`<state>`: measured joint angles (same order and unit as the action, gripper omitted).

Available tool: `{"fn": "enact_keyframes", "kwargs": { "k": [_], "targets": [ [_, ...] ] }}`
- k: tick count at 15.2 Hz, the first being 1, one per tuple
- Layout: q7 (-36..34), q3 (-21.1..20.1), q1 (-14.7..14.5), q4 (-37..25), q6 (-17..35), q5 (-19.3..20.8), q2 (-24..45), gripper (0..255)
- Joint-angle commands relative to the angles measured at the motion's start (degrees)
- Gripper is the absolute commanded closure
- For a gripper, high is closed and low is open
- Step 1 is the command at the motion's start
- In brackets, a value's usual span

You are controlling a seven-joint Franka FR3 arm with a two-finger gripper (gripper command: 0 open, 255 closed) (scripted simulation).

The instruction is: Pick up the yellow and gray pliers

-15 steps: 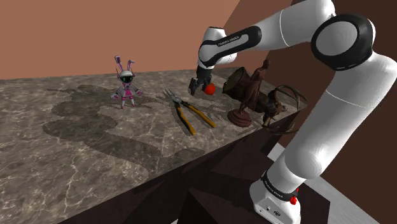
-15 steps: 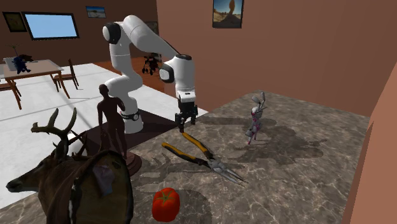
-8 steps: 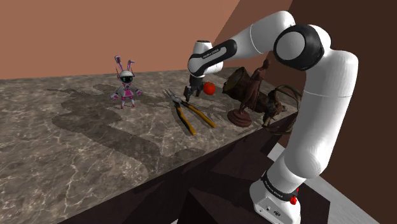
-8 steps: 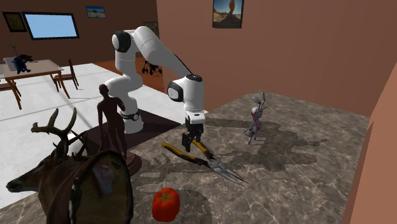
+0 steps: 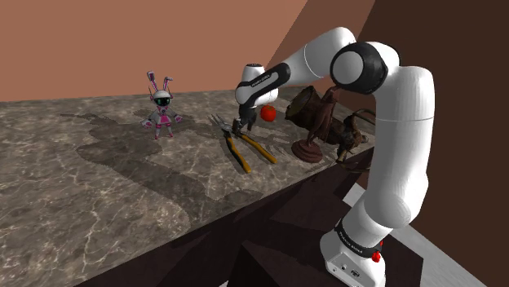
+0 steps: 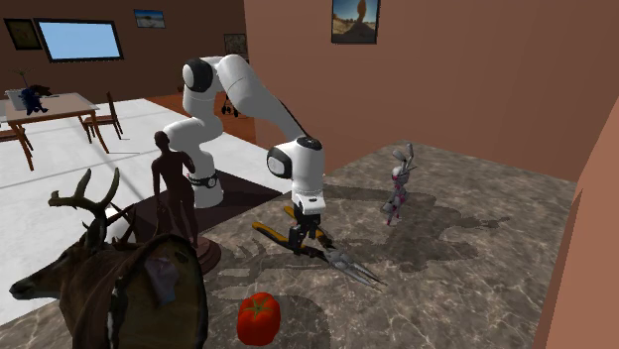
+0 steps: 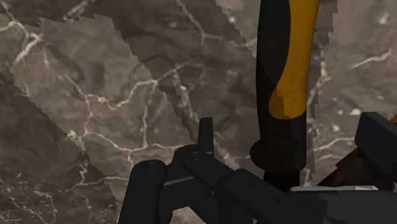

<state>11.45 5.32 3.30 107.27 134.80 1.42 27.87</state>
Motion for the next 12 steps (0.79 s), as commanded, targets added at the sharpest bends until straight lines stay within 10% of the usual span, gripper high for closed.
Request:
{"fn": "enact_keyframes", "kwargs": {
  "k": [1,3,4,12],
  "targets": [
    [-0.1,-0.1,-0.1,0.0,1.2,0.0,1.1,0],
    [-0.1,-0.1,0.0,0.1,1.5,-0.1,1.4,0],
    [-0.1,-0.1,0.0,0.0,1.5,-0.1,1.5,255],
    [-0.2,-0.1,-0.1,0.0,1.5,-0.1,1.5,255]
  ]
}}
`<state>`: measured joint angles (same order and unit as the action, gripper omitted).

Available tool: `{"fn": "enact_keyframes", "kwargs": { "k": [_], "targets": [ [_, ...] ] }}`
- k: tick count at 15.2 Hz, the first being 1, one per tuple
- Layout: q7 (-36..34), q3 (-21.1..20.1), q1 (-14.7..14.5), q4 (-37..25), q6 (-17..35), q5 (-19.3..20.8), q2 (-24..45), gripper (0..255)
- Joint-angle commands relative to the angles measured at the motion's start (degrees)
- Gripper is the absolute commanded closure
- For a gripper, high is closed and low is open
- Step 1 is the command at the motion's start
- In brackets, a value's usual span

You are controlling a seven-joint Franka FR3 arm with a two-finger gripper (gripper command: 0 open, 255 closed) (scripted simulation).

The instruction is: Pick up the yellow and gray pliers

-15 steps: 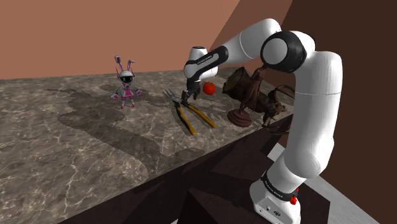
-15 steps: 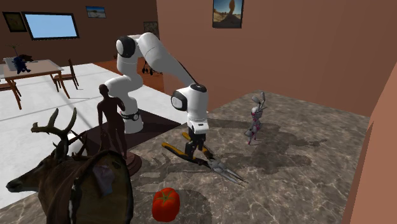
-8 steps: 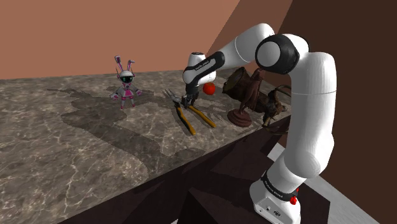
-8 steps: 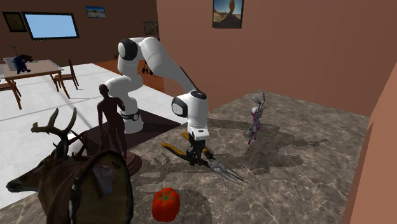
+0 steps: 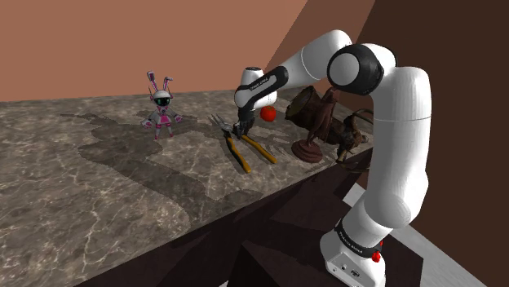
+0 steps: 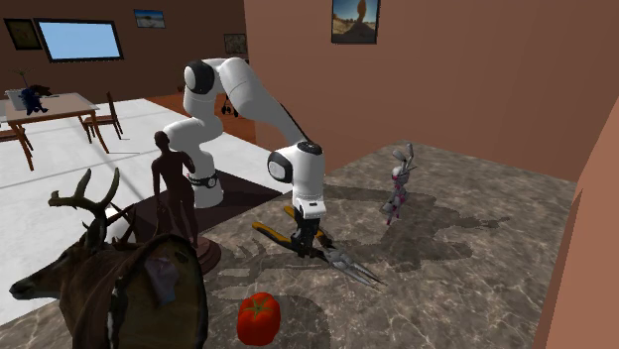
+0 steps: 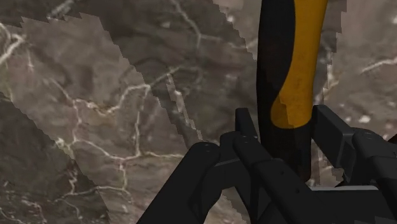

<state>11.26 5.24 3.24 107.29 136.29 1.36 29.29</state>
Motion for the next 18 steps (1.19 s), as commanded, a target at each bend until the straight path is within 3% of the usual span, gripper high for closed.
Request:
{"fn": "enact_keyframes", "kwargs": {
  "k": [1,18],
  "targets": [
    [0.0,0.0,0.0,0.0,0.0,0.0,0.0,255],
    [0.2,0.3,-0.3,-1.9,-9.0,0.4,-7.1,255]
  ]
}}
